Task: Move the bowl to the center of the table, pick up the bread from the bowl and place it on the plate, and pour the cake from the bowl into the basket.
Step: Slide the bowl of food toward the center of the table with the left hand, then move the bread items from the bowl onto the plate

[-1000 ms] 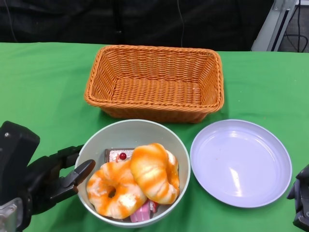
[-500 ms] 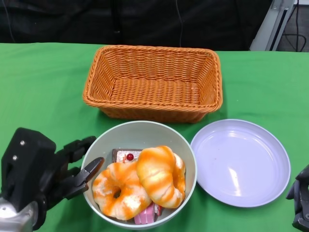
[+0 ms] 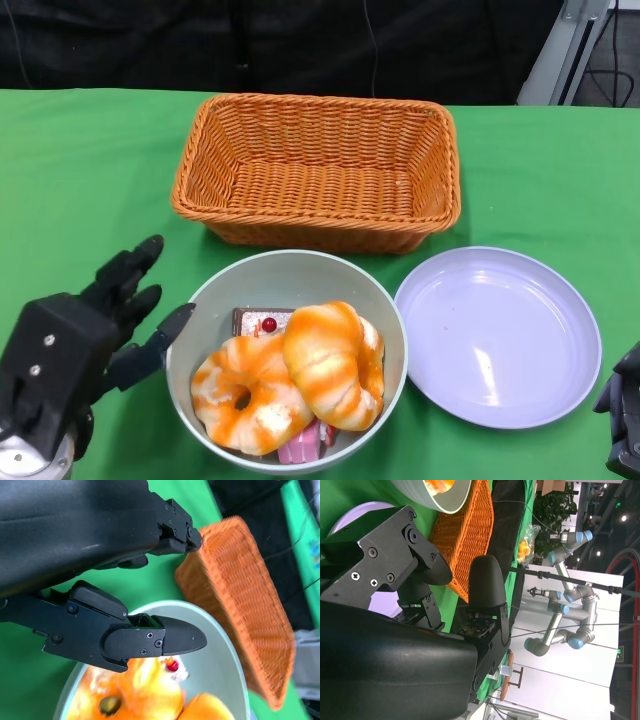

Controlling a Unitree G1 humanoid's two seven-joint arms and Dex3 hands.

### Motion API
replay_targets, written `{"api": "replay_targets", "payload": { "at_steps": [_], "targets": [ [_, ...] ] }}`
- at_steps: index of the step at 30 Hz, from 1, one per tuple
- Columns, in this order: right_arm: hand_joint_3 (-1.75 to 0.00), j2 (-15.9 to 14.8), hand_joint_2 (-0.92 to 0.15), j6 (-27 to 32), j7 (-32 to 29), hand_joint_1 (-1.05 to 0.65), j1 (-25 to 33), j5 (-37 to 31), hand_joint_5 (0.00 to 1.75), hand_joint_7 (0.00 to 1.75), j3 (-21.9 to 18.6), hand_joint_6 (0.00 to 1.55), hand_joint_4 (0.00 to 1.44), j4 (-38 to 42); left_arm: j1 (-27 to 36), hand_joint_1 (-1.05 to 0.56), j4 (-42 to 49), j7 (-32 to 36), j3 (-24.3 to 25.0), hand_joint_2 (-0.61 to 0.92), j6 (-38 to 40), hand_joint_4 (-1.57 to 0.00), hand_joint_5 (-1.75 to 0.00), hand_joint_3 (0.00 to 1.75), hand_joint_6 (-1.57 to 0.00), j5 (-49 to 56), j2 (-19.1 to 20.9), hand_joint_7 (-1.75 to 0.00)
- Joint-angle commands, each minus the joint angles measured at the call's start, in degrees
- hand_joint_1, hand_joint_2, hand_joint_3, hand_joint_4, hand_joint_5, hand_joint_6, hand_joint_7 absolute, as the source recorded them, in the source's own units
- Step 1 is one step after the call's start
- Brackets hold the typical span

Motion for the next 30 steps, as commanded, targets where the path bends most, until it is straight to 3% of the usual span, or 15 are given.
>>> {"api": "replay_targets", "payload": {
  "at_steps": [1, 3, 7, 11, 14, 17, 18, 19, 20, 21, 22, 23, 30],
  "targets": [
    [-1.36, -0.6, -0.46, -0.3, -0.3, 0.04, -0.1, 0.0, 1.75, 1.54, -0.4, 0.62, 0.72, 0.2, 0.3, -0.56, 2.2, 0.5, 2.5, 0.92, -6.0, -0.45, -0.11, 0.25, -0.44, -1.8, -0.7, -0.07],
    [-1.36, -0.7, -0.45, -0.5, -0.1, 0.04, -0.2, 0.2, 1.75, 1.54, -0.5, 0.62, 0.72, 0.4, 0.0, -0.50, 3.6, -0.9, 3.5, 0.92, -9.0, -0.52, -0.13, 0.21, -0.50, -3.3, -0.5, -0.08],
    [-1.34, -1.0, -0.46, -0.7, 0.1, 0.03, -0.3, 0.4, 1.75, 1.53, -1.0, 0.61, 0.70, 1.0, -0.9, -0.23, 7.0, -2.7, 5.8, 0.92, -15.5, -0.82, -0.23, 0.13, -0.81, -5.9, -0.1, -0.13],
    [-1.34, -1.5, -0.46, -0.8, 0.2, 0.02, -0.5, 0.3, 1.75, 1.52, -1.2, 0.61, 0.70, 1.1, -1.6, -0.11, 9.4, -6.0, 7.7, 0.92, -20.4, -1.01, -0.35, 0.20, -1.03, -9.4, 0.6, -0.19],
    [-1.32, -1.9, -0.47, -0.4, 0.4, 0.04, -0.5, 0.7, 1.75, 1.51, -1.3, 0.61, 0.70, 1.0, -1.7, -0.11, 11.0, -8.8, 8.5, 0.92, -23.3, -0.93, -0.78, 0.24, -1.16, -11.1, 1.5, -0.22],
    [-1.31, -2.3, -0.48, -0.2, 0.5, 0.03, -0.5, 0.7, 1.75, 1.50, -1.4, 0.61, 0.70, 0.9, -1.7, -0.08, 12.4, -10.3, 9.0, 0.92, -25.0, -0.88, -1.01, 0.29, -1.19, -11.8, 1.8, -0.26],
    [-1.30, -3.0, -0.48, -3.5, 1.3, 0.03, -4.3, 0.9, 1.75, 1.50, -2.4, 0.61, 0.70, 10.0, -1.7, -0.08, 12.7, -10.7, 9.3, 0.92, -25.1, -0.88, -1.03, 0.30, -1.19, -12.3, 1.9, -0.27],
    [-1.13, -3.7, -0.51, -6.2, 2.0, -0.13, -7.3, 1.1, 1.62, 1.31, -3.2, 0.71, 0.74, 17.0, -1.7, -0.07, 12.8, -11.0, 9.4, 0.92, -25.1, -0.87, -1.10, 0.31, -1.18, -12.7, 1.9, -0.30],
    [-1.05, -3.9, -0.53, -6.5, 2.2, -0.18, -7.0, 1.1, 1.57, 1.21, -3.2, 0.76, 0.75, 16.4, -1.9, -0.07, 12.8, -11.7, 9.8, 0.92, -24.0, -0.86, -1.13, 0.31, -1.17, -14.2, 1.8, -0.31],
    [-1.10, -3.9, -0.52, -6.3, 2.2, -0.24, -6.1, 1.0, 1.62, 1.27, -3.1, 0.76, 0.76, 14.5, -2.1, -0.07, 12.8, -12.4, 10.1, 0.92, -23.0, -0.82, -1.21, 0.33, -1.13, -15.6, 1.7, -0.42],
    [-1.20, -3.8, -0.49, -5.0, 2.1, -0.22, -4.4, 0.8, 1.66, 1.34, -2.7, 0.74, 0.74, 10.6, -2.2, -0.07, 12.5, -12.5, 10.3, 0.92, -22.1, -0.79, -1.29, 0.33, -1.05, -16.4, 1.8, -0.61],
    [-1.25, -3.7, -0.47, -4.1, 1.9, -0.17, -3.4, 0.7, 1.69, 1.37, -2.4, 0.72, 0.73, 8.2, -2.2, -0.07, 12.4, -12.6, 10.4, 0.92, -21.6, -0.78, -1.31, 0.33, -1.01, -16.8, 1.8, -0.69],
    [-1.33, -5.5, -0.45, 0.5, 3.6, 0.03, 0.0, -0.6, 1.73, 1.45, -0.3, 0.63, 0.65, -2.9, -3.3, -0.08, 14.7, -11.7, 11.0, 0.92, -24.3, -0.78, -1.38, 0.38, -0.92, -15.7, 0.7, -0.89]
  ]
}}
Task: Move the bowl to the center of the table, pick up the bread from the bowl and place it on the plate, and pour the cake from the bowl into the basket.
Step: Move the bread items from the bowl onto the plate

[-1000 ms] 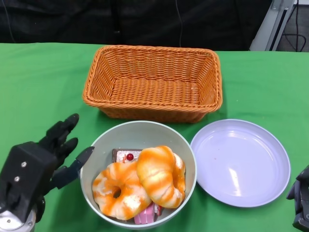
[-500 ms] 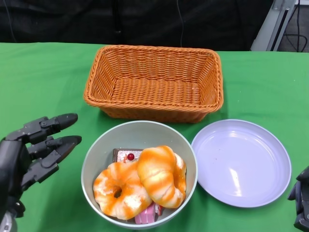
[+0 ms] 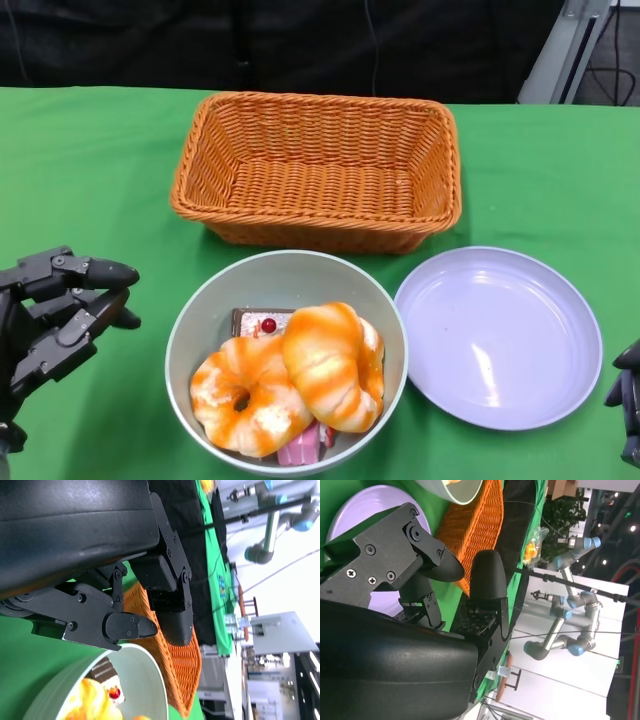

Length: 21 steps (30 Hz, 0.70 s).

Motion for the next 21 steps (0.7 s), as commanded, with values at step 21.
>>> {"api": "replay_targets", "payload": {
  "at_steps": [21],
  "targets": [
    [-0.64, -11.3, -0.64, 17.6, 10.9, -0.19, -8.3, -5.0, 1.23, 0.89, 13.2, 0.67, 0.67, -20.4, -3.8, -0.10, 10.9, -0.7, 1.0, 0.85, -8.6, -0.75, -1.51, 0.54, -0.83, 1.4, -0.6, -1.07]
  ]
}}
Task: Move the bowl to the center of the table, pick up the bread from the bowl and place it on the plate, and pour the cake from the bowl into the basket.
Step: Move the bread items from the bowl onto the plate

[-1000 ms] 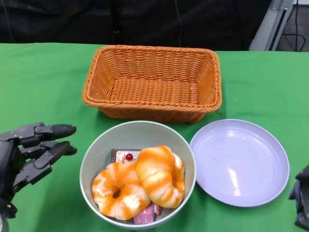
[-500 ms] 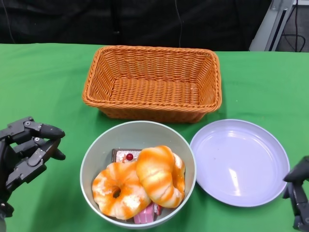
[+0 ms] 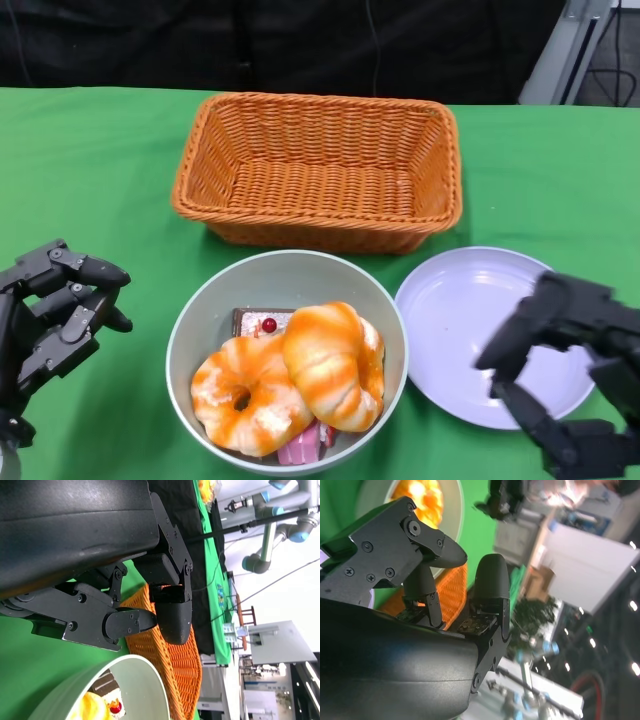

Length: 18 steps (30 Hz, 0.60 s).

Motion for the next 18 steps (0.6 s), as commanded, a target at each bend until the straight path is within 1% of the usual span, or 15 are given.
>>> {"api": "replay_targets", "payload": {
  "at_steps": [1, 3, 4, 6, 7, 9, 11, 13, 14, 16, 18],
  "targets": [
    [-0.50, -2.4, -0.71, 1.3, 1.9, -0.20, -2.9, -0.9, 1.15, 0.82, 1.3, 0.67, 0.67, -0.1, -0.2, -0.10, 1.6, -0.8, 0.3, 0.84, -1.8, -0.75, -1.51, 0.55, -0.83, 0.3, 0.9, -1.07],
    [-0.29, -3.7, -0.80, 2.1, 3.1, -0.21, -4.8, -2.5, 1.06, 0.71, 2.4, 0.69, 0.67, 0.1, -0.3, -0.10, 2.2, -1.1, 0.2, 0.83, -2.3, -0.74, -1.50, 0.55, -0.83, 0.3, 1.0, -1.07],
    [-0.19, -4.2, -0.84, 2.5, 3.4, -0.22, -5.5, -3.4, 0.97, 0.61, 2.9, 0.71, 0.69, 0.0, -0.3, -0.11, 2.4, -1.3, 0.2, 0.83, -2.5, -0.74, -1.50, 0.56, -0.83, 0.2, 1.1, -1.07],
    [-0.08, -5.6, -0.88, 3.0, 4.2, -0.25, -7.3, -6.0, 0.82, 0.46, 3.8, 0.75, 0.72, -0.3, -0.5, -0.11, 2.8, -1.8, 0.2, 0.82, -2.6, -0.75, -1.50, 0.56, -0.83, -0.1, 1.1, -1.07],
    [-0.04, -6.3, -0.90, 3.0, 4.6, -0.29, -8.3, -7.4, 0.73, 0.35, 4.3, 0.75, 0.71, -0.4, -0.5, -0.11, 3.0, -2.0, 0.3, 0.82, -2.5, -0.75, -1.49, 0.57, -0.83, -0.2, 1.1, -1.07],
    [-0.01, -7.4, -0.90, 2.3, 5.2, -0.35, -10.4, -9.6, 0.63, 0.23, 5.2, 0.70, 0.68, 0.0, -0.6, -0.11, 3.3, -2.2, 0.4, 0.82, -2.6, -0.75, -1.49, 0.57, -0.83, -0.2, 1.1, -1.07],
    [0.00, -7.8, -0.90, 2.3, 5.6, -0.39, -11.5, -10.7, 0.55, 0.14, 5.8, 0.68, 0.65, 0.2, -0.7, -0.11, 3.4, -2.3, 0.4, 0.82, -2.6, -0.76, -1.48, 0.57, -0.83, -0.2, 1.0, -1.07],
    [0.00, -8.6, -0.90, 3.9, 6.8, -0.43, -14.0, -12.9, 0.50, 0.09, 7.2, 0.65, 0.61, -0.1, -0.8, -0.11, 3.7, -2.1, 0.4, 0.82, -3.0, -0.76, -1.48, 0.57, -0.84, 0.0, 0.9, -1.07],
    [0.00, -8.9, -0.90, 4.6, 7.2, -0.48, -15.0, -13.9, 0.43, 0.05, 7.8, 0.62, 0.59, -0.2, -0.8, -0.11, 3.9, -2.1, 0.3, 0.82, -3.2, -0.77, -1.48, 0.57, -0.84, 0.1, 0.9, -1.07],
    [0.00, -9.1, -0.91, 6.0, 7.8, -0.51, -16.7, -15.9, 0.37, 0.03, 8.9, 0.62, 0.60, -0.5, -0.8, -0.11, 4.2, -2.0, 0.3, 0.81, -3.3, -0.77, -1.48, 0.57, -0.84, 0.2, 0.9, -1.06],
    [0.00, -9.2, -0.91, 7.6, 8.3, -0.56, -18.4, -18.1, 0.31, 0.01, 10.1, 0.58, 0.57, -0.9, -0.8, -0.10, 4.4, -1.8, 0.2, 0.82, -3.6, -0.78, -1.47, 0.58, -0.84, 0.5, 0.8, -1.06]
  ]
}}
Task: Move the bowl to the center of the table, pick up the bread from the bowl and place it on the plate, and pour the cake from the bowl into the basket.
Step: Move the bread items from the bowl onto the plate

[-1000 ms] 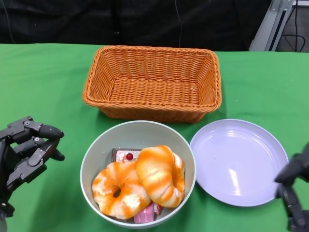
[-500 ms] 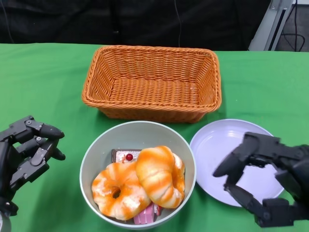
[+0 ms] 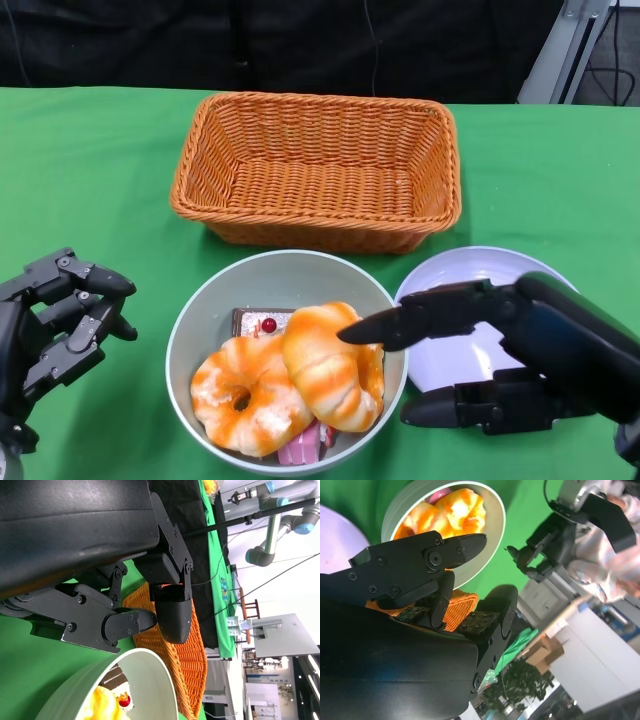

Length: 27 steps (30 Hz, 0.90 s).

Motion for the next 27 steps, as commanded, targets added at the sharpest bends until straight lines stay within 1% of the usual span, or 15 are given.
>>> {"api": "replay_targets", "payload": {
  "at_steps": [1, 5, 10, 13, 18, 19, 20, 21, 23, 26, 27],
  "targets": [
    [0.00, -0.8, -0.92, 2.7, 0.9, -0.59, -2.8, -3.4, 0.30, 0.00, 1.7, 0.56, 0.56, -1.2, -0.3, -0.10, 0.9, 0.1, 0.2, 0.82, -1.1, -0.78, -1.47, 0.58, -0.84, 0.6, 0.7, -1.06],
    [-0.01, 0.1, -0.92, 5.5, 0.6, -0.65, -5.0, -7.1, 0.27, 0.00, 3.6, 0.50, 0.57, -2.0, -0.4, -0.10, 1.2, 0.1, 0.1, 0.81, -1.1, -0.77, -1.47, 0.59, -0.84, 0.9, 0.5, -1.05],
    [-0.03, 1.5, -0.92, 9.1, 0.3, -0.70, -7.8, -12.2, 0.25, 0.00, 6.3, 0.47, 0.56, -1.4, -0.7, -0.09, 1.7, 0.3, -0.2, 0.81, -1.3, -0.77, -1.46, 0.60, -0.84, 1.3, 0.3, -1.05],
    [-0.06, 2.1, -0.92, 8.8, -0.9, -0.72, -9.0, -15.3, 0.25, 0.00, 7.9, 0.46, 0.56, 1.4, -0.9, -0.09, 2.3, 0.7, -0.2, 0.81, -1.7, -0.76, -1.47, 0.60, -0.84, 1.8, 0.2, -1.06],
    [-0.11, 2.8, -0.92, 8.1, -2.2, -0.79, -10.3, -19.8, 0.19, 0.00, 9.9, 0.43, 0.50, 4.5, -1.3, -0.11, 3.2, 1.4, -0.1, 0.81, -2.8, -0.76, -1.47, 0.59, -0.83, 2.8, 0.1, -1.08],
    [-0.12, 3.0, -0.92, 8.5, -1.8, -0.79, -10.9, -21.0, 0.19, 0.00, 10.6, 0.43, 0.50, 5.5, -1.3, -0.11, 3.1, 1.9, -0.2, 0.81, -2.5, -0.76, -1.47, 0.59, -0.83, 3.0, 0.0, -1.08],
    [-0.13, 3.1, -0.92, 8.8, -1.6, -0.82, -11.3, -21.9, 0.16, 0.00, 11.1, 0.39, 0.45, 6.1, -1.2, -0.12, 3.1, 2.2, -0.2, 0.80, -2.2, -0.76, -1.47, 0.59, -0.83, 3.2, 0.0, -1.08],
    [-0.14, 3.2, -0.92, 9.0, -1.4, -0.82, -11.6, -22.5, 0.15, 0.00, 11.4, 0.37, 0.44, 6.6, -1.2, -0.12, 3.0, 2.5, -0.3, 0.80, -2.0, -0.76, -1.47, 0.58, -0.83, 3.3, 0.0, -1.08],
    [-0.14, 3.5, -0.92, 9.7, -0.8, -0.84, -12.7, -23.9, 0.13, 0.00, 12.5, 0.35, 0.42, 8.2, -1.3, -0.13, 3.1, 2.6, -0.3, 0.79, -1.8, -0.77, -1.47, 0.58, -0.83, 3.2, -0.2, -1.08],
    [-0.14, 3.7, -0.92, 10.2, -0.3, -0.85, -13.4, -24.7, 0.13, 0.00, 13.2, 0.35, 0.41, 9.3, -1.3, -0.13, 3.1, 2.7, -0.4, 0.79, -1.7, -0.77, -1.46, 0.58, -0.83, 3.3, -0.3, -1.07],
    [-0.13, 3.7, -0.92, 10.6, 0.8, -0.85, -14.4, -25.2, 0.12, 0.00, 14.1, 0.33, 0.41, 10.8, -1.2, -0.12, 3.2, 3.0, -0.6, 0.79, -1.9, -0.78, -1.47, 0.58, -0.83, 3.7, -0.4, -1.07]
  ]
}}
